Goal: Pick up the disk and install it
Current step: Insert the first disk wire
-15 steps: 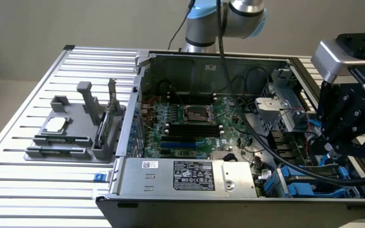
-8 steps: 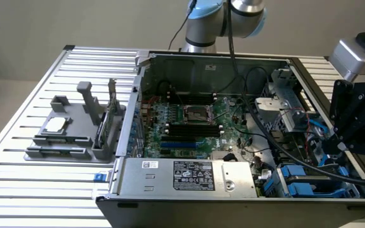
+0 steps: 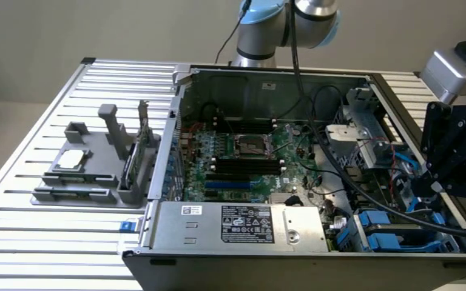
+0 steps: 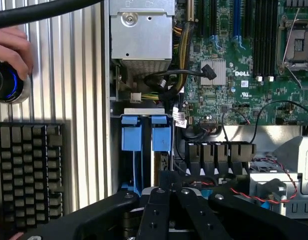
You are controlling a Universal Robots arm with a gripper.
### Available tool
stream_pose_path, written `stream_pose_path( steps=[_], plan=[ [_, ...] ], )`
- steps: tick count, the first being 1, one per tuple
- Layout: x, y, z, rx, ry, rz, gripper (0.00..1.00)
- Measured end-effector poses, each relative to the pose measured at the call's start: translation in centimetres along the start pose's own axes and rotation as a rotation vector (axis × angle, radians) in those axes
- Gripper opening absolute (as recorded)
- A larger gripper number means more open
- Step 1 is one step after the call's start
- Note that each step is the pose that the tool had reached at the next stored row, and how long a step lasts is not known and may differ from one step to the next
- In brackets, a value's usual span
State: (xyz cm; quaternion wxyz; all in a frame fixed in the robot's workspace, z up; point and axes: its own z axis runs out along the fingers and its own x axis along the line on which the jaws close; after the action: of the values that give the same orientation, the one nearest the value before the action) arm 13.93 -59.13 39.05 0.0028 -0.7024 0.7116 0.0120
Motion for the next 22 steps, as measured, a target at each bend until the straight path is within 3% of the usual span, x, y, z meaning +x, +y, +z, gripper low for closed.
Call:
stream_pose_path(
  steps=[8, 9, 12, 13, 14, 22],
  plan=[
    [0.00, 0.00, 0.00, 0.0000, -0.0001, 0.000, 0.11],
    [0.00, 0.00, 0.00, -0.0001, -0.0001, 0.000, 0.18],
    [-0.01, 0.00, 0.01, 0.0001, -0.0003, 0.005, 0.24],
    [-0.01, 0.00, 0.01, 0.0005, -0.0003, 0.017, 0.24],
    [-0.01, 0.01, 0.02, 0.0010, -0.0006, 0.032, 0.30],
    [-0.01, 0.01, 0.13, 0.0044, -0.0023, 0.172, 0.30]
  ],
)
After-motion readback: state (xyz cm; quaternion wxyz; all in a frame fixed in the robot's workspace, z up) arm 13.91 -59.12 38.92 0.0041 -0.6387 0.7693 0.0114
